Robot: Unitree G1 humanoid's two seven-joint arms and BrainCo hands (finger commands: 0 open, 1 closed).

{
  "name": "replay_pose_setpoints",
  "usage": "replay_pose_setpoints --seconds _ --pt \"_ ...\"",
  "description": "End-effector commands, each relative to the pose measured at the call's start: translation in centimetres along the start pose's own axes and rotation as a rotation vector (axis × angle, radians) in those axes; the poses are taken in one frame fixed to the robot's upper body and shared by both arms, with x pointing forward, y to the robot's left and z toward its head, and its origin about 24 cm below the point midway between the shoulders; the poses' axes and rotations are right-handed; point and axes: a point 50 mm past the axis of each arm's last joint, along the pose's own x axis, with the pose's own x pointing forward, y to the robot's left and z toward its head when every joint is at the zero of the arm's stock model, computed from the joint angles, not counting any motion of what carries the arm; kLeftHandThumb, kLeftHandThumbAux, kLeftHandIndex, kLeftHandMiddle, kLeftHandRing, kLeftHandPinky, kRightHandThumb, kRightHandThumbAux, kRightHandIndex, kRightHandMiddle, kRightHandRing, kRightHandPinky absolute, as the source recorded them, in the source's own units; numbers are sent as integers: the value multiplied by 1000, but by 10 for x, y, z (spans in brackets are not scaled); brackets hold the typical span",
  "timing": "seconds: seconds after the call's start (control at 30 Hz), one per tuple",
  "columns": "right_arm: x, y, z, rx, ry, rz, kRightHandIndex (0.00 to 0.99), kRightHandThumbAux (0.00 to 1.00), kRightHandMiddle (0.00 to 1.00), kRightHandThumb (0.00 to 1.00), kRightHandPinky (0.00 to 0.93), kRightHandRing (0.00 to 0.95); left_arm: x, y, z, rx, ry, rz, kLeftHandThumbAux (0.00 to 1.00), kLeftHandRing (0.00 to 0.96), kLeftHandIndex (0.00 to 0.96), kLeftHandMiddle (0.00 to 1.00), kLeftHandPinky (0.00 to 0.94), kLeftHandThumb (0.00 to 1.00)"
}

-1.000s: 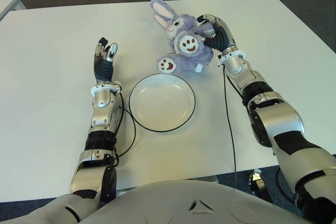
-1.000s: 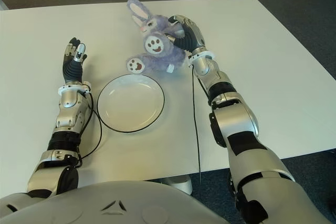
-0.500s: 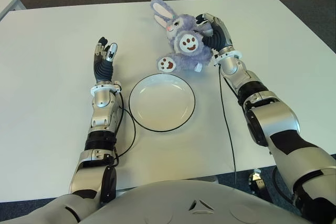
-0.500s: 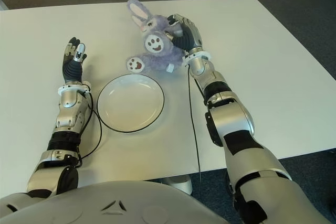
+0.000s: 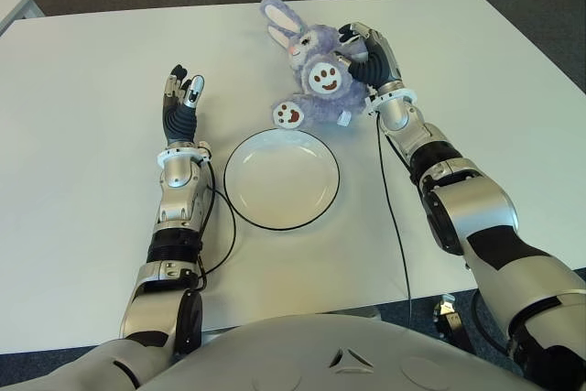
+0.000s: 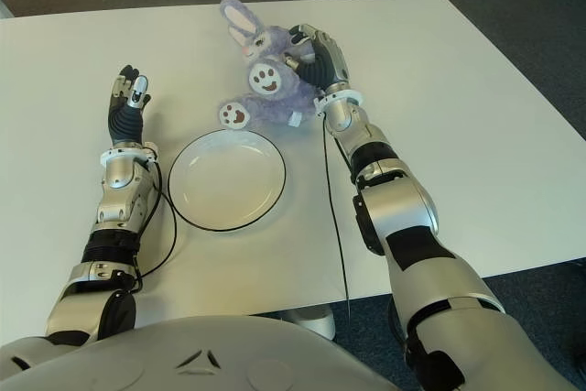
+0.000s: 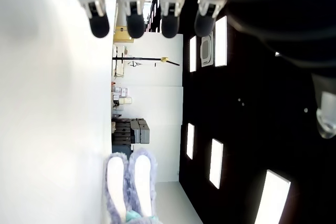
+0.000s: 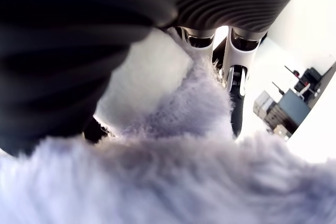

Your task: Put the doll into the plate.

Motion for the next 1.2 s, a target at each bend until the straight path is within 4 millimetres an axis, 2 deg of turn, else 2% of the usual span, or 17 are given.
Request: replay_pose_setpoints --seconds 0.03,0.13,0.17,0.23,0.63,0.87,1.03,1.13,1.17,1.2 --pt "2 4 0 29 38 7 254 660 345 472 420 389 -29 12 -39 10 161 30 404 0 0 18 0 0" --pt "2 4 0 44 47 7 273 653 358 496 421 398 -28 12 -39 10 160 31 405 0 0 21 0 0" --pt "3 4 0 47 49 7 372 704 364 640 420 402 -28 12 -39 11 160 31 405 0 0 20 0 0" --pt "3 5 0 69 61 12 402 718 368 683 417 403 -28 12 -39 12 158 33 406 0 0 20 0 0" --pt "5 6 0 141 108 34 414 717 394 696 395 406 -28 13 -38 9 156 36 397 0 0 18 0 0" --pt "6 6 0 166 109 31 419 716 426 698 425 427 -28 13 -38 -1 154 40 403 0 0 13 0 0" --pt "7 6 0 192 116 38 422 716 466 700 499 471 -28 13 -37 -8 151 44 404 0 0 14 0 0" --pt "7 6 0 210 119 45 425 715 522 700 600 557 -29 13 -37 -8 150 44 401 0 0 15 0 0" --pt "7 6 0 221 120 48 425 715 527 700 609 565 -29 13 -37 -8 148 43 401 0 0 16 0 0" --pt "7 6 0 228 121 49 426 715 570 699 645 608 -29 13 -37 -7 147 43 401 1 0 18 0 0"
